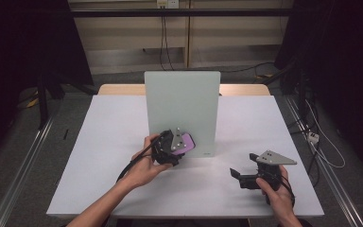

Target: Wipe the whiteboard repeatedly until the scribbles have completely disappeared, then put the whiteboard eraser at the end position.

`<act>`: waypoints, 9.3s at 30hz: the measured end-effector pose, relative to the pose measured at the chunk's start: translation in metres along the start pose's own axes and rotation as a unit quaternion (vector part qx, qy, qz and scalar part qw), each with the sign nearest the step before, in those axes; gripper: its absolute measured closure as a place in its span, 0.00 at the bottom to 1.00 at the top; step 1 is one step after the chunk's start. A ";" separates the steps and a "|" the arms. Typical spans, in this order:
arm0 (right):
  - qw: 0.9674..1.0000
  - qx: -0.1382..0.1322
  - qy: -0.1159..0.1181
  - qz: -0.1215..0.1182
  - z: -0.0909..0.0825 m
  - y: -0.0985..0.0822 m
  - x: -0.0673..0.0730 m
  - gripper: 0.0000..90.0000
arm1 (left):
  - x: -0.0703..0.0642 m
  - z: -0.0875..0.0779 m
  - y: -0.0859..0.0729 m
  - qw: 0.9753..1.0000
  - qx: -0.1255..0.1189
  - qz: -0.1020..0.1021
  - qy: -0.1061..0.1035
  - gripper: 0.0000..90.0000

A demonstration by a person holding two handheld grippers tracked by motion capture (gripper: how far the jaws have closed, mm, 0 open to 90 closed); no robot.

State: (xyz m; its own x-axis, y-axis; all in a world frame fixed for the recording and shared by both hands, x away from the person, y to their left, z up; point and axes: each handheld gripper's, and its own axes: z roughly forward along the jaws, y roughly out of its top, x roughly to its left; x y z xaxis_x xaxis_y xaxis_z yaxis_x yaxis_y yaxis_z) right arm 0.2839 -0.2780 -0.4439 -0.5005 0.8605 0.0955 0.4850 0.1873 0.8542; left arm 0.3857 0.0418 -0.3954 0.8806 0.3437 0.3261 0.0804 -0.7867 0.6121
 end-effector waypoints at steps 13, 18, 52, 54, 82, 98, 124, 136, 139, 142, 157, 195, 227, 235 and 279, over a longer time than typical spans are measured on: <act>1.000 0.002 -0.001 0.001 0.002 0.000 0.000 0.05 | 0.030 -0.030 0.004 0.998 -0.040 -0.036 0.042 0.46; 1.000 0.002 0.000 -0.001 0.001 0.000 0.000 0.05 | 0.012 -0.011 0.005 1.000 -0.018 -0.017 0.015 0.46; 1.000 0.001 -0.002 0.002 -0.002 -0.001 0.000 0.05 | 0.043 -0.041 -0.014 0.994 -0.076 -0.073 0.041 0.46; 1.000 0.000 -0.001 0.002 -0.002 -0.001 0.000 0.05 | 0.049 -0.050 -0.016 0.991 -0.090 -0.085 0.060 0.46; 1.000 0.001 0.000 0.001 -0.001 -0.001 0.000 0.05 | 0.056 -0.071 -0.020 0.985 -0.130 -0.109 -0.019 0.46; 1.000 0.001 0.001 0.001 0.000 0.000 0.000 0.05 | 0.047 -0.061 -0.019 0.987 -0.106 -0.092 -0.080 0.46; 1.000 -0.001 0.009 0.004 0.003 0.001 -0.001 0.05 | 0.018 -0.033 -0.010 0.986 -0.011 -0.066 -0.155 0.46; 1.000 -0.002 0.016 0.003 0.005 0.002 -0.001 0.05 | -0.008 -0.017 -0.006 0.978 0.030 -0.034 -0.202 0.46; 1.000 -0.002 0.015 0.003 0.005 0.002 -0.002 0.05 | -0.013 -0.011 -0.005 0.978 0.041 -0.030 -0.204 0.46; 1.000 -0.001 0.014 0.001 0.004 0.002 -0.002 0.05 | -0.016 -0.004 -0.006 0.975 0.046 -0.032 -0.215 0.46; 1.000 0.000 0.008 -0.001 0.001 0.001 0.000 0.05 | -0.028 0.019 -0.004 0.966 0.085 -0.016 -0.245 0.45; 1.000 0.001 0.010 -0.001 0.002 0.001 0.000 0.05 | -0.030 0.027 -0.010 0.974 0.041 -0.064 -0.213 0.15; 1.000 0.001 0.011 -0.002 0.003 0.002 0.001 0.05 | -0.006 -0.012 -0.018 0.977 -0.080 -0.153 -0.125 0.07; 1.000 0.002 0.010 -0.003 0.004 0.002 0.002 0.05 | 0.002 -0.027 -0.031 0.971 -0.111 -0.192 -0.088 0.07; 1.000 0.006 -0.005 0.006 -0.001 -0.002 0.000 0.05 | -0.013 -0.092 -0.152 0.948 -0.134 -0.288 0.036 0.07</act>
State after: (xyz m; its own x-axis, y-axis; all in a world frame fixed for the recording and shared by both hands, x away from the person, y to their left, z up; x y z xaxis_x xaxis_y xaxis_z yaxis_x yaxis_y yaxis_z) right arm 0.2821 -0.2792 -0.4449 -0.4872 0.8676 0.0999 0.4987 0.1825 0.8473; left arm 0.3189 0.2044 -0.4267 0.6919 0.7180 -0.0755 0.4083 -0.3028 0.8612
